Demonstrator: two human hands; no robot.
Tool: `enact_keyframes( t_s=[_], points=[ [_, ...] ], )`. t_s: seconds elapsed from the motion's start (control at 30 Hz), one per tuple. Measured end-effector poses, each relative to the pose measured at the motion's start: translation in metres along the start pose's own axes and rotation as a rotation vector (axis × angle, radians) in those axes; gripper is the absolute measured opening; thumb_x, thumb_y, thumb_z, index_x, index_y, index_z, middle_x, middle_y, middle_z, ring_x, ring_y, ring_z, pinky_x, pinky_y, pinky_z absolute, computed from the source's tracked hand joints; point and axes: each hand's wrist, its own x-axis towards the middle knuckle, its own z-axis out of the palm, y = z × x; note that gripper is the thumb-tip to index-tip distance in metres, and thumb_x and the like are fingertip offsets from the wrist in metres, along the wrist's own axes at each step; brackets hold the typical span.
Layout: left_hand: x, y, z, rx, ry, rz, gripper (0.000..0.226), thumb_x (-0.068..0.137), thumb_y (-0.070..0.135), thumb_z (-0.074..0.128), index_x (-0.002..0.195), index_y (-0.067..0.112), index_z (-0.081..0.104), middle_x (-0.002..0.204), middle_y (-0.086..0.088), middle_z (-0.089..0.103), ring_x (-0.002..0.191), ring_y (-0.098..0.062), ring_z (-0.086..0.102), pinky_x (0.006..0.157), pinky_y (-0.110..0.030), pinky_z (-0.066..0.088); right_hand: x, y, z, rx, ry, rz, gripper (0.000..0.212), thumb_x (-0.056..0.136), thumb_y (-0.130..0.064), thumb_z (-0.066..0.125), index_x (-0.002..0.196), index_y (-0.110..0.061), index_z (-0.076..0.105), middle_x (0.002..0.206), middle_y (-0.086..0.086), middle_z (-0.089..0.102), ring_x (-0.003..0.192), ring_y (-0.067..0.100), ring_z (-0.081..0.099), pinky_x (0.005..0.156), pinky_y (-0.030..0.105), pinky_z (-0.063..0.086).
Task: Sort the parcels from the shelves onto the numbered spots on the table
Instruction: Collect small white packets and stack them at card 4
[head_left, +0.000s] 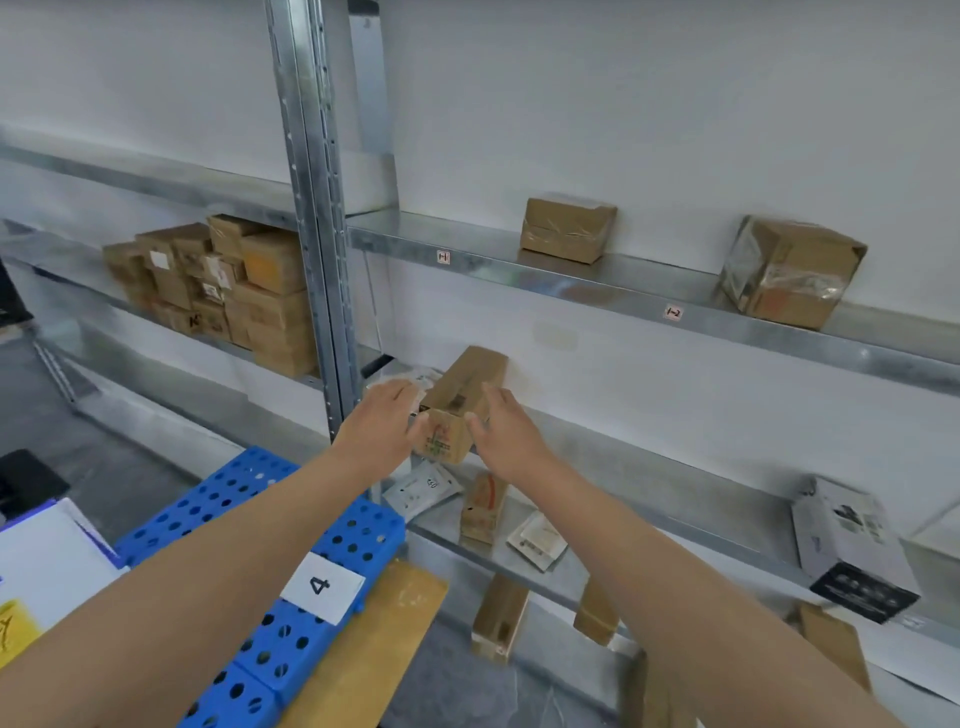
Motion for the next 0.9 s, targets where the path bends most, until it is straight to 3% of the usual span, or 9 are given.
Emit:
enact_keyframes(
  t_s=[0.1, 0.3, 0.63, 0.77, 0.9],
  points=[
    [0.037, -0.031, 0.016, -0.008, -0.019, -0.026, 0.043, 0.098, 0.028, 0.046, 0.135, 0.005, 0.046, 0.138, -0.011, 0.048, 0.127, -0.028, 0.043, 0.110, -0.038, 0.030, 0.046, 0.002, 0.011, 0.029, -0.049, 0.030, 0.061, 0.101, -0.035, 0.038, 0.153, -0.010, 0.016, 0.157, 0.010, 0.022, 0.140, 0.029, 0.031, 0.113, 0.039, 0.030],
    [0.103, -0.090, 0.037, 0.036, -0.071, -0.057, 0.045, 0.100, 0.023, 0.041, 0.142, 0.006, 0.038, 0.146, -0.010, 0.039, 0.135, -0.027, 0.034, 0.114, -0.033, 0.021, 0.137, -0.013, 0.032, 0.213, -0.089, 0.120, 0.061, 0.102, -0.036, 0.038, 0.153, -0.011, 0.016, 0.159, 0.007, 0.018, 0.143, 0.023, 0.027, 0.114, 0.032, 0.024],
    [0.193, -0.172, 0.085, 0.033, -0.157, -0.144, 0.046, 0.098, 0.020, 0.042, 0.141, 0.007, 0.039, 0.144, -0.008, 0.043, 0.134, -0.025, 0.037, 0.109, -0.035, 0.032, 0.270, -0.044, 0.110, 0.305, -0.186, 0.219, 0.056, 0.098, -0.021, 0.040, 0.149, -0.005, 0.023, 0.151, 0.013, 0.029, 0.134, 0.029, 0.038, 0.105, 0.034, 0.034],
    [0.225, -0.187, 0.107, 0.051, -0.205, -0.143, 0.045, 0.098, 0.022, 0.042, 0.141, 0.009, 0.039, 0.145, -0.006, 0.042, 0.134, -0.025, 0.037, 0.109, -0.037, 0.035, 0.318, -0.031, 0.138, 0.319, -0.255, 0.412, 0.054, 0.095, -0.020, 0.043, 0.142, 0.004, 0.033, 0.143, 0.020, 0.041, 0.118, 0.029, 0.050, 0.092, 0.035, 0.041],
    [0.254, -0.199, 0.132, 0.011, -0.262, -0.209, 0.042, 0.099, 0.021, 0.040, 0.140, 0.011, 0.040, 0.143, -0.005, 0.043, 0.130, -0.025, 0.042, 0.102, -0.038, 0.038, 0.348, -0.012, 0.162, 0.245, -0.379, 0.501, 0.044, 0.094, -0.021, 0.044, 0.131, 0.002, 0.050, 0.134, 0.020, 0.052, 0.123, 0.035, 0.051, 0.096, 0.039, 0.044]
  ],
)
